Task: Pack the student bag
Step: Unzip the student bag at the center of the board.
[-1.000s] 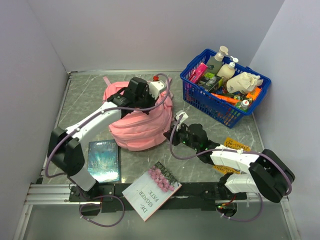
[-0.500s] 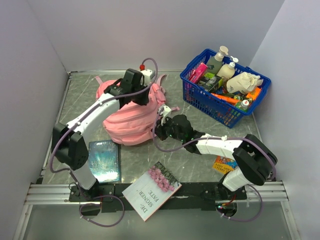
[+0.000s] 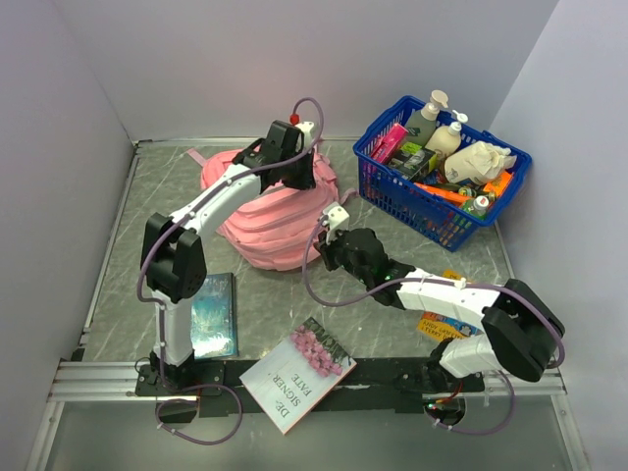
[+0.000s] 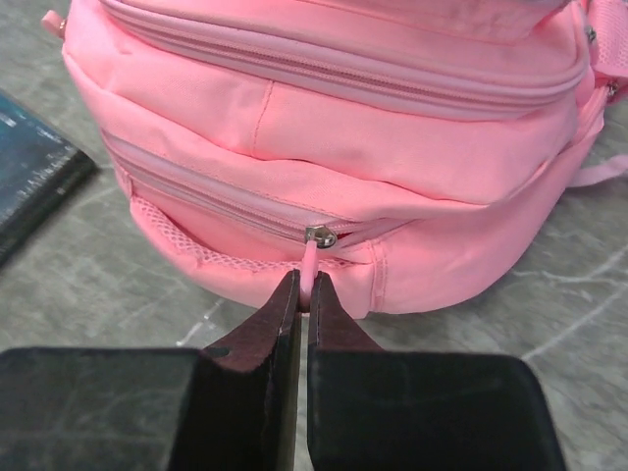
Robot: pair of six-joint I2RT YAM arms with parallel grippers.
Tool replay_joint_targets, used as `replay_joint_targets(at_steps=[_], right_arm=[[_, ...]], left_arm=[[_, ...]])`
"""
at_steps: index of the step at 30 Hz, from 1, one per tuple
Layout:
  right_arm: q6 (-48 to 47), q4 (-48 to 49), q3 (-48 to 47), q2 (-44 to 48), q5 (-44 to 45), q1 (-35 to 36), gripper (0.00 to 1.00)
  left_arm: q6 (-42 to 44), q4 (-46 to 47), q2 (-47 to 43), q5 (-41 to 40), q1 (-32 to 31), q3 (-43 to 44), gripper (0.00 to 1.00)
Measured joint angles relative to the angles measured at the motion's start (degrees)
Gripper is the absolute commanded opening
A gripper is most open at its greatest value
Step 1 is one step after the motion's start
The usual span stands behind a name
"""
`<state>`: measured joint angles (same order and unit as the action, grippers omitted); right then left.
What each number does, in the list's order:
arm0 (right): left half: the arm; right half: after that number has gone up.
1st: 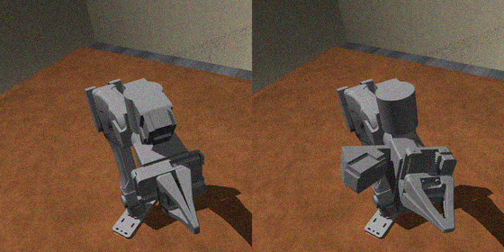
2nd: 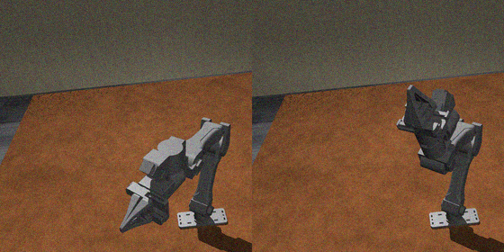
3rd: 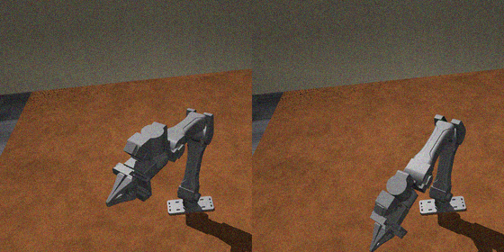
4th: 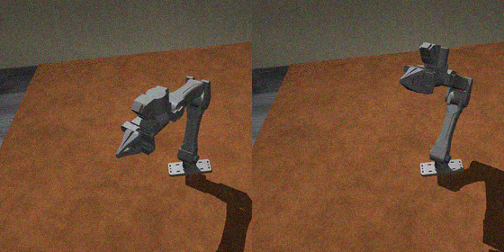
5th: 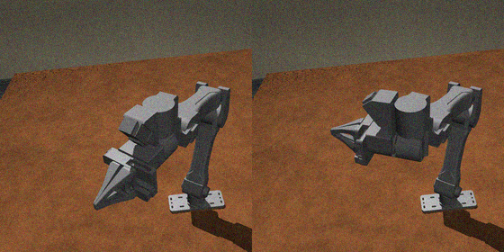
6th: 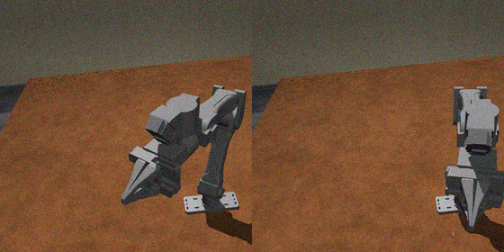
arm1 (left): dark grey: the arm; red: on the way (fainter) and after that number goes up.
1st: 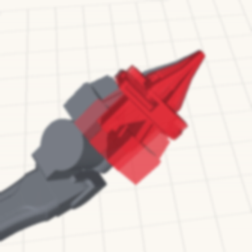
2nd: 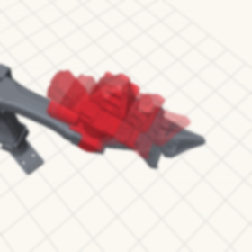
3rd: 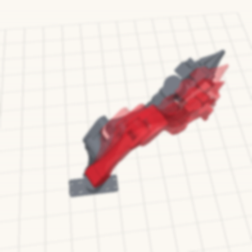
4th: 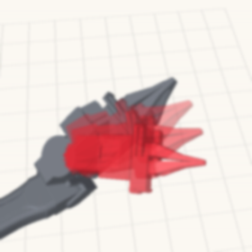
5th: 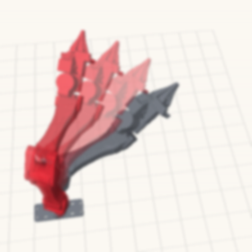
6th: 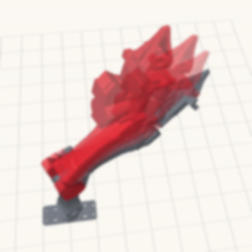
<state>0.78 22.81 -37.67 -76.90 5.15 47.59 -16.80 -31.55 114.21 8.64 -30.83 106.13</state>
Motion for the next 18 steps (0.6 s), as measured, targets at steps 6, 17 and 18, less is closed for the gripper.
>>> replay_joint_targets(at_steps=[6, 17, 18], right_arm=[[-0.4, -1.3, -0.3, -1.5, -1.2, 0.0, 0.00], [0.4, -0.6, -7.9, -11.3, -3.2, 4.8, 0.00], [0.3, -0.5, -8.2, -11.5, -3.1, 5.2, 0.00]], left_arm=[[-3.0, 3.2, -0.1, 1.0, 0.0, -1.6, 0.01], [-13.8, 8.6, 3.2, 3.6, 0.8, 1.7, 0.01], [-14.8, 8.7, 3.8, 4.1, 0.9, 2.4, 0.01]])
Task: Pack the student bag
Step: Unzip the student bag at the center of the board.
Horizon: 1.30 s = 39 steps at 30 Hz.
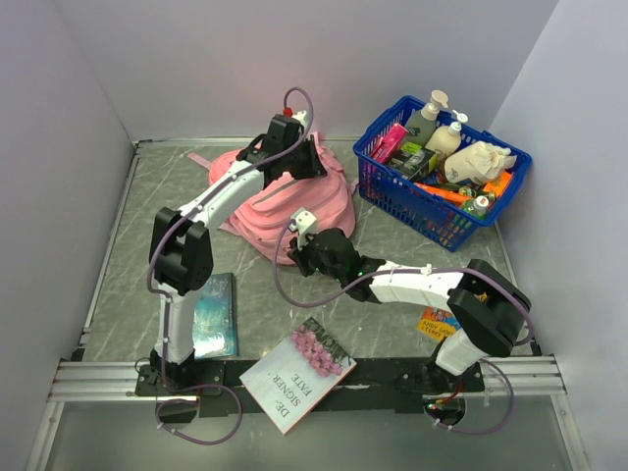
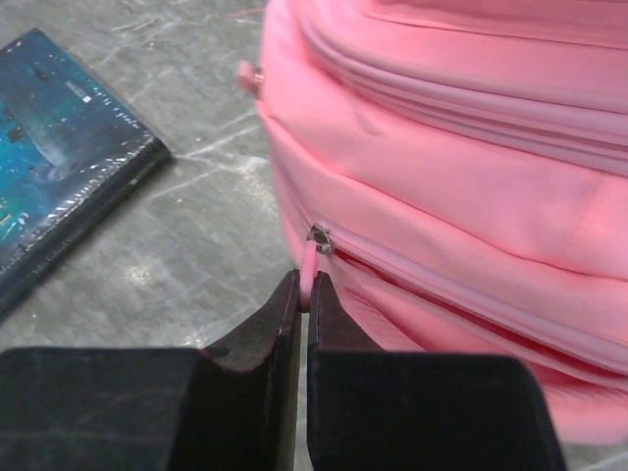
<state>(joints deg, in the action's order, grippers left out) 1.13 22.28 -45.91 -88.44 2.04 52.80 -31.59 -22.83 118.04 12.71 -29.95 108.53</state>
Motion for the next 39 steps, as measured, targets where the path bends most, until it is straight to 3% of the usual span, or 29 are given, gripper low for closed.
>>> replay_joint_targets(at_steps=[11, 19, 22, 23, 25, 34, 39], right_arm=[[-0.2, 5.2, 0.3, -1.1, -1.8, 0.6, 0.00], [-0.5, 11.1, -5.9, -12.0, -2.8, 2.1, 0.01], [-0.9, 12.1, -9.4, -15.6, -2.8, 2.8, 0.13], [-0.9, 12.5, -10.2, -16.5, -2.8, 3.0, 0.27], [-0.8, 12.7, -10.6, -17.1, -3.2, 3.1, 0.38], [-0.8, 13.6, -9.7, -17.0, -6.1, 4.4, 0.36], [-1.2, 13.7, -9.8, -17.1, -5.9, 4.2, 0.43]], left_arm=[[-3.1, 0.4, 1.8, 5.5, 2.6, 3.3, 0.01], [-9.9, 5.1, 1.4, 17.6, 8.0, 0.2, 0.01], [-13.7, 8.3, 0.5, 20.2, 9.0, -2.3, 0.01], [-14.8, 9.5, 0.0, 20.7, 9.2, -3.3, 0.01], [-16.2, 11.2, -0.6, 21.5, 9.3, -5.0, 0.01], [-21.6, 19.5, -2.5, 22.8, 9.8, -10.0, 0.01], [-22.8, 20.5, -3.5, 23.5, 11.2, -10.6, 0.01]])
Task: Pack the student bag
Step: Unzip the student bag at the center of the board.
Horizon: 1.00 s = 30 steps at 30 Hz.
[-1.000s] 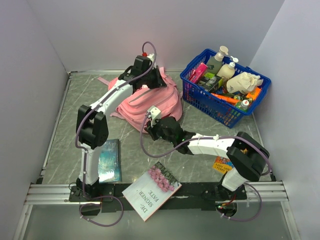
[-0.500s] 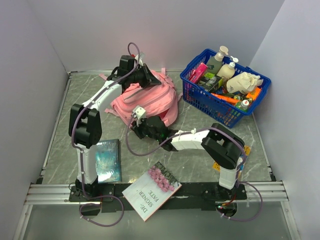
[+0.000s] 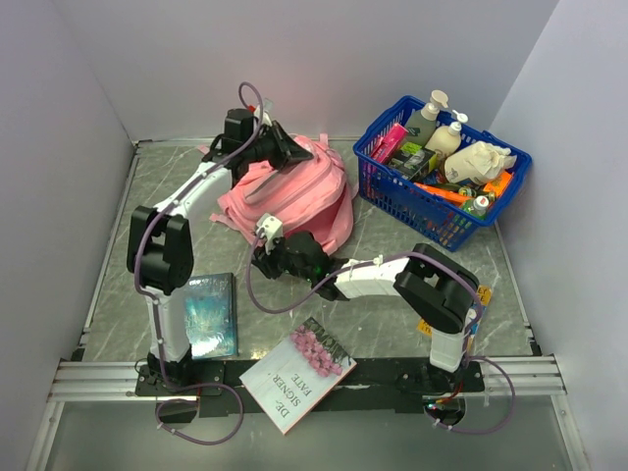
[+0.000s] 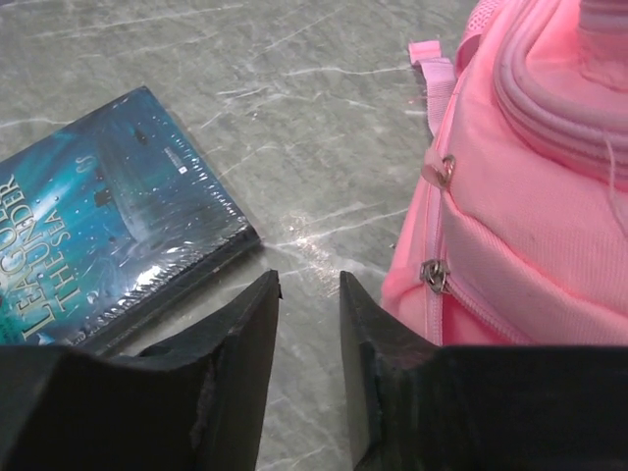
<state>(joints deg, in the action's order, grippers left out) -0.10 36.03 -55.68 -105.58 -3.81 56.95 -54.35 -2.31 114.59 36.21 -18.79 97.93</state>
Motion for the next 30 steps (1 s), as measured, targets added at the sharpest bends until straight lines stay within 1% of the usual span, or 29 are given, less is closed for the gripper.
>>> replay_joint_targets(at_steps=[1, 3, 6, 7, 8, 9, 12, 14, 18, 20, 21, 26, 27, 30], right_arm=[[0.0, 0.2, 0.2, 0.0, 0.2, -0.2, 0.45], [0.0, 0.8, 2.0, 1.2, 1.0, -0.3, 0.45], [1.3, 1.5, 11.0, 8.1, 2.5, -1.1, 0.42], [1.9, 1.6, 13.5, 10.4, 2.8, -1.6, 0.36], [2.5, 1.9, 16.2, 13.4, 3.3, -2.1, 0.33], [3.5, 2.2, 19.1, 16.7, 4.2, -2.8, 0.27], [5.8, 4.0, 22.5, 22.0, 5.7, -5.2, 0.19], [7.4, 5.2, 22.7, 23.1, 6.1, -6.6, 0.16], [9.7, 7.2, 22.6, 23.3, 6.1, -7.5, 0.10], [10.3, 8.0, 21.6, 22.4, 6.1, -7.5, 0.09], [10.6, 8.3, 20.9, 21.7, 5.9, -7.5, 0.07], [12.5, 10.3, 15.1, 13.4, 3.3, -7.5, 0.03], [13.2, 10.5, 15.0, 11.9, 2.4, -7.4, 0.01], [15.5, 10.4, 16.8, 8.4, 0.5, -7.3, 0.00]], left_arm=[[0.0, 0.0, -0.4, 0.2, 0.4, 0.0, 0.01], [0.1, 0.0, -1.3, 0.6, 1.2, -0.1, 0.01], [1.2, -0.6, -2.9, 1.7, 2.7, -0.3, 0.01], [1.8, -0.9, -3.4, 1.9, 3.1, -0.3, 0.01], [2.6, -1.1, -4.0, 2.0, 3.5, -0.5, 0.01], [3.3, -1.4, -4.6, 2.2, 3.9, -0.7, 0.01], [4.3, -1.7, -5.8, 2.6, 4.5, -1.7, 0.01], [4.4, -1.8, -6.1, 2.8, 4.7, -2.4, 0.01], [5.1, -2.8, -6.1, 3.0, 4.7, -3.0, 0.01], [5.4, -3.1, -6.1, 3.0, 4.5, -3.1, 0.01], [5.4, -3.1, -6.1, 3.0, 4.5, -3.1, 0.01], [5.4, -3.1, -6.1, 3.0, 4.5, -3.0, 0.01], [5.5, -3.1, -6.1, 3.0, 4.5, -3.0, 0.01], [5.9, -4.4, -6.1, 2.8, 4.5, -1.7, 0.01]])
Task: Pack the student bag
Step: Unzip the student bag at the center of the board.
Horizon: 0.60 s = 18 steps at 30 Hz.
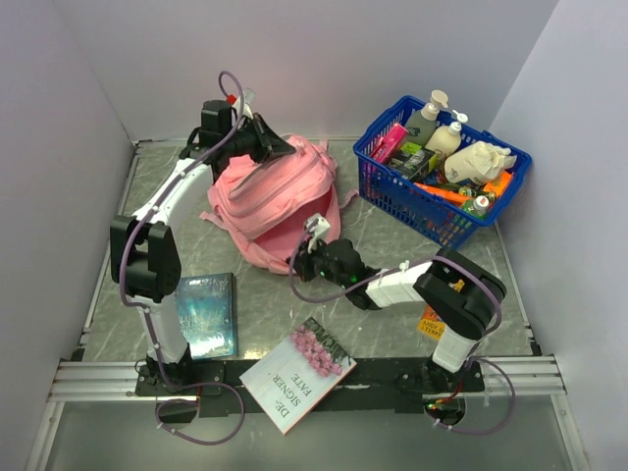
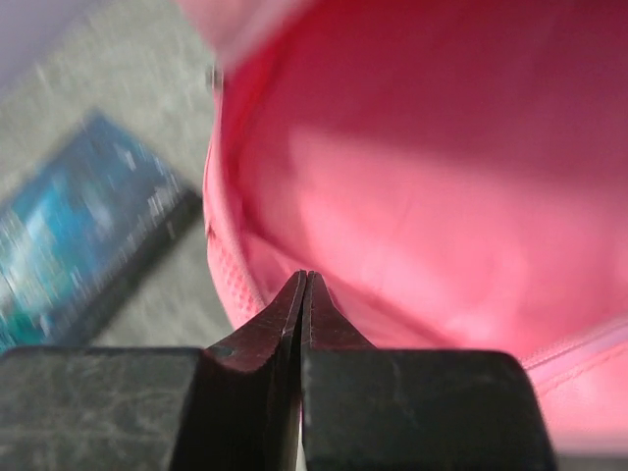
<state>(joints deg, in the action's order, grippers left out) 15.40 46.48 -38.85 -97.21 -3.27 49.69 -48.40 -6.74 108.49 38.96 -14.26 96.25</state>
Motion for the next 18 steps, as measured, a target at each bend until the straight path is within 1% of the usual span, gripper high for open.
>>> replay_joint_targets(at_steps=[6, 11, 12, 13, 14, 16, 17, 18], right_arm=[[3.7, 2.2, 6.9, -0.5, 0.1, 0.1, 0.00], [6.3, 3.7, 8.8, -0.5, 2.0, 0.1, 0.00], [6.7, 3.7, 8.8, -0.6, 2.2, 0.1, 0.02], [6.9, 3.7, 8.8, -0.6, 2.3, 0.0, 0.08], [7.0, 3.7, 8.8, -0.6, 2.4, -0.2, 0.24], [7.4, 2.3, 8.5, -0.1, 2.3, -1.0, 0.39], [7.6, 1.3, 8.4, 0.4, 2.0, -1.6, 0.53], [7.5, -0.5, 8.3, 1.5, 1.1, -2.8, 0.59]], left_arm=[[2.6, -6.1, 1.0, 0.0, 0.2, 6.3, 0.01], [4.5, -9.4, 2.3, -0.3, 0.5, 9.4, 0.01], [4.8, -10.1, 2.4, -0.3, 0.6, 10.0, 0.01], [5.4, -10.6, 2.5, -0.4, 0.8, 10.4, 0.01], [5.8, -10.8, 2.5, -0.5, 1.0, 10.6, 0.01], [6.5, -10.8, 2.5, -0.4, 1.2, 10.6, 0.01], [7.0, -10.7, 2.5, -0.4, 1.3, 10.4, 0.01], [7.5, -10.5, 2.5, -0.4, 1.2, 9.9, 0.01]])
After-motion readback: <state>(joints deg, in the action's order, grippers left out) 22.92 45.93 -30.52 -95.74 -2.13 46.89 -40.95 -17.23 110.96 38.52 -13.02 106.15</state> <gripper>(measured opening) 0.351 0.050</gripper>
